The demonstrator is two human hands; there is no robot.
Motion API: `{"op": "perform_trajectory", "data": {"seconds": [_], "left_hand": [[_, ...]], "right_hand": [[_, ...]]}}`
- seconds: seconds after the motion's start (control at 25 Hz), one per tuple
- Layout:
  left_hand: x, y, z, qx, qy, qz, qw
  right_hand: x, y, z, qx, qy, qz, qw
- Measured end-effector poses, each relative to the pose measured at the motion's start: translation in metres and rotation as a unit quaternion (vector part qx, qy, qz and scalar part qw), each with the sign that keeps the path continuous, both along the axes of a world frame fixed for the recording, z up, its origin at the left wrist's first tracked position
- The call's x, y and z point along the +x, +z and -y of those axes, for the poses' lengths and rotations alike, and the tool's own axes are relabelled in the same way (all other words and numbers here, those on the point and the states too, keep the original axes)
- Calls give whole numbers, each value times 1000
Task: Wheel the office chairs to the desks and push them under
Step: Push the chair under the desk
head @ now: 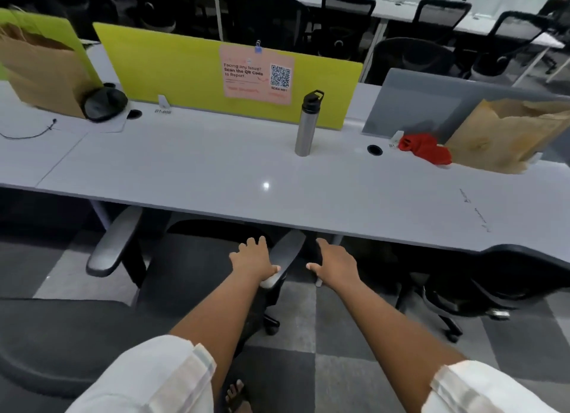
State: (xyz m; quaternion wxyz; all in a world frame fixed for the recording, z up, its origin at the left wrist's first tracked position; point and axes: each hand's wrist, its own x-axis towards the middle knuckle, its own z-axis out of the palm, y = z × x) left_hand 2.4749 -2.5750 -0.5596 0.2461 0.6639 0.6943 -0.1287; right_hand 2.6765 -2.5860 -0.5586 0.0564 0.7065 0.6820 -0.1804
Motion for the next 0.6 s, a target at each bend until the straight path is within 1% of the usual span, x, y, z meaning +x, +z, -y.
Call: {"op": "perform_trajectory", "data": {"seconds": [0.08, 0.2, 0.28, 0.36, 0.4, 0.44, 0.48, 0.52, 0.6], "left_hand": [[16, -11, 0, -25, 45, 13, 999], [42, -36, 2, -55, 137, 30, 989], [53, -55, -1, -65, 181, 29, 981], [70, -83, -2, -64, 232, 23, 970], [72, -94, -4, -62, 237, 16, 970], [67, -95, -10, -44, 233, 4, 971], [86, -128, -9, -51, 268, 4, 962], [91, -147, -10, -35, 279, 0, 960], [81, -152, -8, 34, 253, -14, 967]], "right_hand": [[10, -8, -13, -18, 97, 43, 994], [23, -34, -40, -26, 240, 88, 967], [25, -49, -63, -31, 297, 72, 952], [26, -77, -82, -29, 362, 60, 930], [27, -89, -91, -15, 390, 54, 919], [24, -87, -101, -5, 403, 51, 914], [36, -129, -112, -5, 466, 52, 883], [40, -152, -121, 3, 500, 37, 865], [36, -154, -134, 38, 517, 48, 854]]}}
